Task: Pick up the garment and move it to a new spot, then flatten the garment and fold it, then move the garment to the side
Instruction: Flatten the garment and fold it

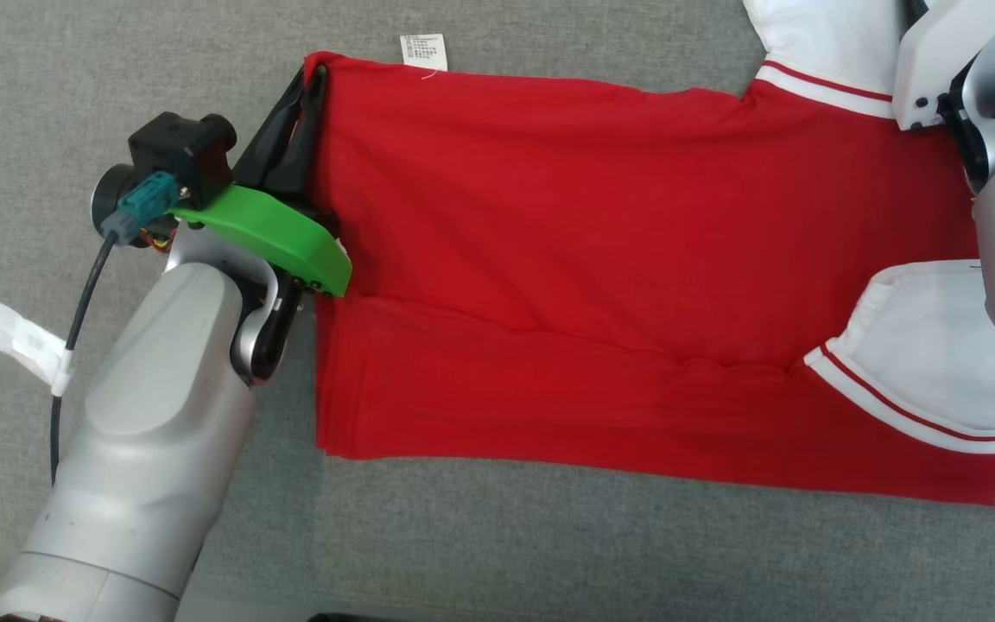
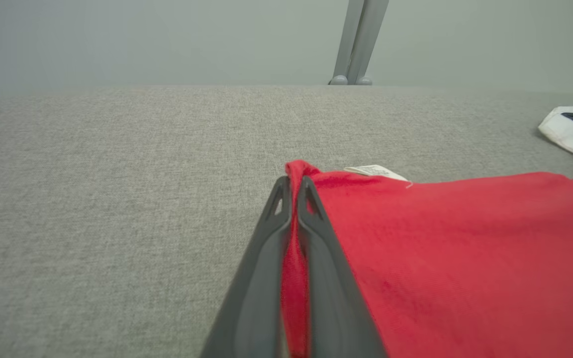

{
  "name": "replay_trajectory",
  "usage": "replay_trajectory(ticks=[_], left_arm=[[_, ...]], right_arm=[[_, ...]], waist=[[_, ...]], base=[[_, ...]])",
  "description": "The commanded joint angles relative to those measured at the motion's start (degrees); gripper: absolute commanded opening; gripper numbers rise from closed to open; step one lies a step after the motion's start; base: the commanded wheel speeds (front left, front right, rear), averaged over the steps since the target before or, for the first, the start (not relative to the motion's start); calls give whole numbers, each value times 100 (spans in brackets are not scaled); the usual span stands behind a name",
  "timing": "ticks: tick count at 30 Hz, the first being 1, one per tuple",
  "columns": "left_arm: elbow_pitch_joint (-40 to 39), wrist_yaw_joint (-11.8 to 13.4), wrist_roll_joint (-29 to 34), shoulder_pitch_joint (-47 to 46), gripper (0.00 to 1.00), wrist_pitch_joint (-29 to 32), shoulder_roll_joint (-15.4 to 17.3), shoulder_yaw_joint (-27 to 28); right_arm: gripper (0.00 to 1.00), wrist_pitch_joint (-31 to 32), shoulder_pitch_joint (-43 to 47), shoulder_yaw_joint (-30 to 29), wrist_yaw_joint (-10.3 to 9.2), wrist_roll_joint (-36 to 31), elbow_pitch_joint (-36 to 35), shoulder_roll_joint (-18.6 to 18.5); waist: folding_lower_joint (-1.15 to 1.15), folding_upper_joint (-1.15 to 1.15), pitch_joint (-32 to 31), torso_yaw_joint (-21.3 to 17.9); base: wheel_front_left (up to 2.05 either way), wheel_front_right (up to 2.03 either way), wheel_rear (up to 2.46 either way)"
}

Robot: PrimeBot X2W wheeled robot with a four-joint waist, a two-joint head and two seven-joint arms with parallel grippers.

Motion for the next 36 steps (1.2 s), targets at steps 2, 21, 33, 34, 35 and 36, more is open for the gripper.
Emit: replay_trajectory(ticks=[2, 21, 33, 34, 35, 36], left_arm=[[-78, 16, 37, 101, 0, 1, -16, 43], [-619, 16, 702, 896, 0, 0, 15, 1222], [-828, 16, 1253, 2133, 0, 0, -112, 1844], [-828, 16, 1298, 2251, 0, 0, -128, 1866], [-824, 16, 1335, 2347, 0, 0, -139, 1876], [-823, 16, 1362, 2456, 0, 0, -166, 1874]], right_arm=[[0, 52, 15, -57, -10, -74, 200, 15], [0, -1871, 349, -948, -11, -228, -1037, 538], [0, -1874, 2560, -428, -11, 1059, -2232, 733], [0, -1875, 2737, -403, -11, 1142, -2298, 723], [0, -1875, 2898, -372, -11, 1219, -2324, 719], [0, -1875, 3075, -357, -11, 1307, -2355, 709]], waist=[[0, 0, 92, 94], [0, 0, -576, -367], [0, 0, -1363, -745], [0, 0, -1424, -760], [0, 0, -1482, -771], [0, 0, -1534, -780]], base=[[0, 0, 0], [0, 0, 0], [0, 0, 0], [0, 0, 0], [0, 0, 0], [0, 0, 0]])
